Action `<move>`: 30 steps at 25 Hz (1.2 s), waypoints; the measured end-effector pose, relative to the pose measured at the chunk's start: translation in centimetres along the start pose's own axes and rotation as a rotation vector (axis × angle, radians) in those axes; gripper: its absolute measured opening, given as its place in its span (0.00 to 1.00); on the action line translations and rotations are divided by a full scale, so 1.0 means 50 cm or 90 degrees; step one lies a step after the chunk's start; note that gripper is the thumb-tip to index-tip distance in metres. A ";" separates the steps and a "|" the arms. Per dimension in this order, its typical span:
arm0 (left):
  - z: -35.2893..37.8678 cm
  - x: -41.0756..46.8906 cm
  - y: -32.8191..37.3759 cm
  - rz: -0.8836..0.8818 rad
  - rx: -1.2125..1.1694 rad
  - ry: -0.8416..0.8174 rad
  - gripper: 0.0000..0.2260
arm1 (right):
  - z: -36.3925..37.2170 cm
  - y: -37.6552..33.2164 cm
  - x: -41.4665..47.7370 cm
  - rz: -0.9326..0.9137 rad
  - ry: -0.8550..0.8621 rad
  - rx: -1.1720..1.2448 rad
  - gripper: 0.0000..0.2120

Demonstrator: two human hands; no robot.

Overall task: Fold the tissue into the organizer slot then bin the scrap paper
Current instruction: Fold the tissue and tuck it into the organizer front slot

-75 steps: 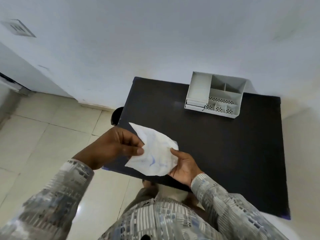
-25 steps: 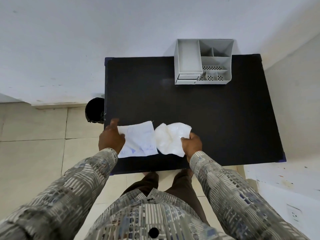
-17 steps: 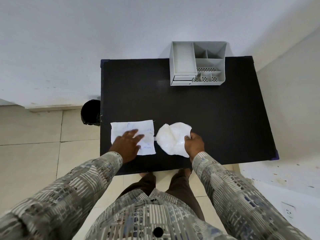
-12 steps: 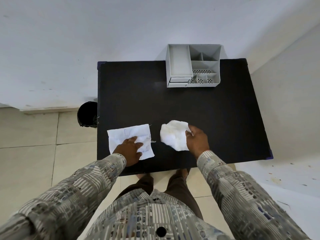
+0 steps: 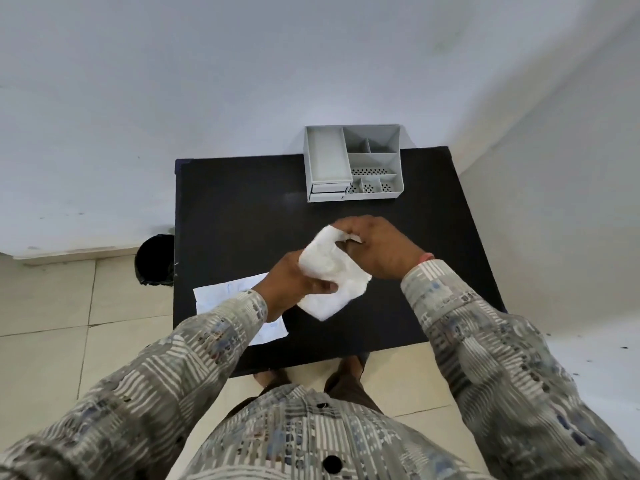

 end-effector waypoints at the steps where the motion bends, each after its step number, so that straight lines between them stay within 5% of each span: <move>1: 0.017 -0.003 0.009 -0.008 -0.085 0.014 0.15 | -0.014 -0.001 0.000 0.013 0.076 0.025 0.17; 4: 0.049 -0.009 0.024 -0.008 -0.342 0.034 0.16 | -0.036 0.032 -0.028 0.123 0.274 0.277 0.36; 7: 0.077 -0.019 0.034 -0.026 -0.511 0.027 0.20 | 0.004 0.069 -0.083 0.195 0.109 0.549 0.51; 9: 0.098 -0.029 0.036 -0.031 -0.495 0.004 0.22 | 0.029 0.078 -0.113 0.149 0.011 0.583 0.43; 12: 0.132 -0.042 0.032 0.016 -0.338 -0.022 0.24 | 0.027 0.096 -0.129 0.124 0.025 0.608 0.25; 17: 0.173 -0.056 0.040 -0.022 -0.202 -0.031 0.23 | -0.058 0.141 -0.107 0.133 0.042 0.681 0.14; 21: 0.221 -0.054 0.047 0.001 -0.153 0.010 0.25 | -0.121 0.174 -0.099 0.074 0.202 0.598 0.10; 23: 0.252 -0.056 0.061 0.041 -0.213 0.051 0.26 | -0.124 0.201 -0.105 0.097 0.236 0.714 0.11; 27: 0.313 -0.049 0.075 0.093 -0.459 0.136 0.26 | -0.067 0.224 -0.155 0.131 -0.084 0.860 0.25; 30: 0.349 -0.042 0.078 0.158 -0.454 0.170 0.21 | -0.027 0.208 -0.192 0.086 -0.194 0.910 0.24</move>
Point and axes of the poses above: each hand's wrist, its own x-axis towards the middle knuckle, its own z-axis out of the palm, y = z × x, the point moved 3 cm from there along x, towards the middle knuckle, and after that the axes turned 10 degrees about -x, right-handed, at the moved point
